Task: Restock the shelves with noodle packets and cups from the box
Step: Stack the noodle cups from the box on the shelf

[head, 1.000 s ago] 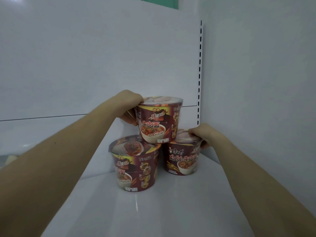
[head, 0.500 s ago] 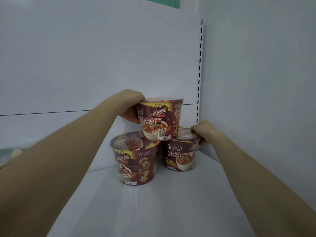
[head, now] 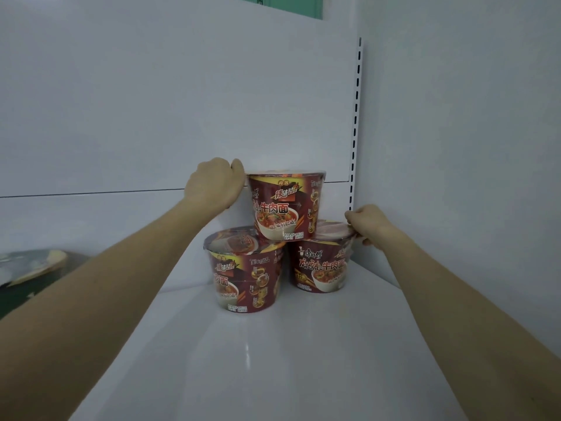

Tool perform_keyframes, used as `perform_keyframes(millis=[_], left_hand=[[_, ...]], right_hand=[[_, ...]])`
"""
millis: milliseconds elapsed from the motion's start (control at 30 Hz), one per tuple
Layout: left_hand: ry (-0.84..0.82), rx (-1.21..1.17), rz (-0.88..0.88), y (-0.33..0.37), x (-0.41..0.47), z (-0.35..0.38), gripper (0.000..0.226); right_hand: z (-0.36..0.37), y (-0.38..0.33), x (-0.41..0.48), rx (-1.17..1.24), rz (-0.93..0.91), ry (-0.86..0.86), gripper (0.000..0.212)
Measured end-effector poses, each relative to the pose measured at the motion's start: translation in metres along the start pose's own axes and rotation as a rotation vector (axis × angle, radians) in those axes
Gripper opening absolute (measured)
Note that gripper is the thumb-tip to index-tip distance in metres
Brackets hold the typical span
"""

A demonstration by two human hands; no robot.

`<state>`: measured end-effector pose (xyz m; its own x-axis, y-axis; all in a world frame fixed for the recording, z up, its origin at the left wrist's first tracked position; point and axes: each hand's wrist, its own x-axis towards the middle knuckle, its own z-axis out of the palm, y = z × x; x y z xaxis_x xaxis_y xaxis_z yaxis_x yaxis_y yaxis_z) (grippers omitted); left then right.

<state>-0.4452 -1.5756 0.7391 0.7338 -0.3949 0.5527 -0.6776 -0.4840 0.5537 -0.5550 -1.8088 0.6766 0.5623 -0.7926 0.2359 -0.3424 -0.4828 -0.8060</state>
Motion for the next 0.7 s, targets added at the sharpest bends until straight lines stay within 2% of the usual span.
perform_keyframes(millis=[67, 133, 300, 467, 600, 700], left_hand=[[0.112, 0.255, 0.14, -0.002, -0.021, -0.006, 0.047], [0.156, 0.419, 0.258, 0.0, -0.046, -0.013, 0.046], [0.033, 0.619, 0.439, 0.007, -0.103, -0.028, 0.036], [-0.079, 0.638, 0.551, 0.01, -0.155, -0.048, 0.041], [-0.048, 0.557, 0.727, 0.008, -0.203, -0.06, 0.039], [-0.094, 0.509, 0.805, 0.011, -0.25, -0.068, 0.04]], right_hand=[[-0.006, -0.005, -0.01, -0.046, -0.052, 0.023, 0.017], [-0.011, -0.013, -0.025, -0.088, -0.085, 0.06, 0.017], [-0.019, -0.04, -0.073, -0.153, -0.167, 0.157, 0.03], [-0.029, -0.067, -0.145, -0.226, -0.276, 0.208, 0.029], [-0.038, -0.073, -0.212, -0.277, -0.311, 0.277, 0.024], [-0.045, -0.068, -0.267, -0.309, -0.309, 0.307, 0.022]])
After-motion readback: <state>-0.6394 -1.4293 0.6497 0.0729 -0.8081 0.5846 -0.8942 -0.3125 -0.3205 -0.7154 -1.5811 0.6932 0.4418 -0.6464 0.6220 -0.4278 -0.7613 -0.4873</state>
